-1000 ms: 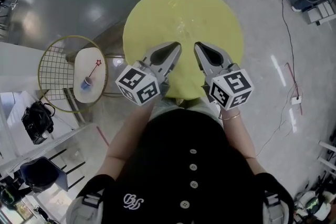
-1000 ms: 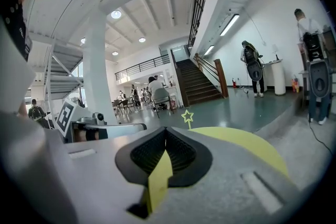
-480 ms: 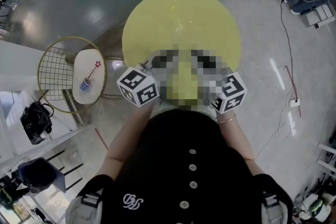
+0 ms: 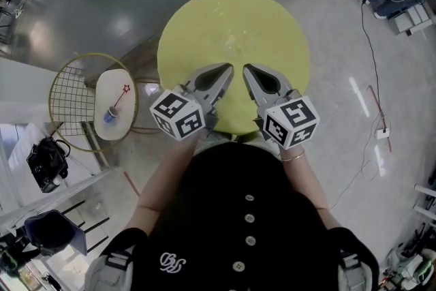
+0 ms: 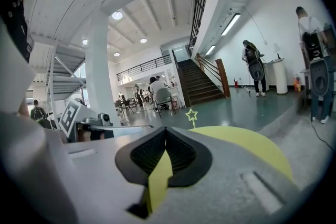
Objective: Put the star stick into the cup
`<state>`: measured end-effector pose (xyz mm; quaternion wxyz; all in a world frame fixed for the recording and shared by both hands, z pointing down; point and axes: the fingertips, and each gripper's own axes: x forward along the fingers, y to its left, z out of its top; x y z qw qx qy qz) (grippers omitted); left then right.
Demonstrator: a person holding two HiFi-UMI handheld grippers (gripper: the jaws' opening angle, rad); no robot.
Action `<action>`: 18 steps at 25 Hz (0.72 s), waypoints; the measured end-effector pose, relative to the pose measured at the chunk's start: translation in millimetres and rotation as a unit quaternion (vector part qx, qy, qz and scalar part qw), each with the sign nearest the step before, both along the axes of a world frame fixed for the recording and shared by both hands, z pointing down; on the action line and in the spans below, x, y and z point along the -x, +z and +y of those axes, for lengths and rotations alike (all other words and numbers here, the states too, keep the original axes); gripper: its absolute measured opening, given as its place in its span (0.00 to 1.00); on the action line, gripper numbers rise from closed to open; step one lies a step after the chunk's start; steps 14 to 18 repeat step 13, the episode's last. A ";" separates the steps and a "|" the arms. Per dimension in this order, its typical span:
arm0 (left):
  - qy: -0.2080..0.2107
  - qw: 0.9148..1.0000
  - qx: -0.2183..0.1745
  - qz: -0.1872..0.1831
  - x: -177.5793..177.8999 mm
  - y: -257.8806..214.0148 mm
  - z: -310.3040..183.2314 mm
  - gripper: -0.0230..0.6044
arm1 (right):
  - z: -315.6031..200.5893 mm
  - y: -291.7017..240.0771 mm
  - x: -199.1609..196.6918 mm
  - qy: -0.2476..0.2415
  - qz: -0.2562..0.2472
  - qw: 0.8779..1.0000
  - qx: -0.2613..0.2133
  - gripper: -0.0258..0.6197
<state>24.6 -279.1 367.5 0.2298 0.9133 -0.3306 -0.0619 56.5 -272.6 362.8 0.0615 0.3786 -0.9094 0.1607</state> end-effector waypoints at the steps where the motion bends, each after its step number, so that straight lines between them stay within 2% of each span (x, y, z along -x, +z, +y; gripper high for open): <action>1: 0.001 1.000 0.001 0.002 -0.9 -0.2 0.1 0.06 | 0.3 0.5 -1.5 0.002 0.000 1.000 0.001 0.04; 18: 0.002 1.000 0.005 0.017 -0.4 -1.7 2.6 0.06 | 3.6 4.1 -4.1 0.007 0.005 1.000 0.006 0.04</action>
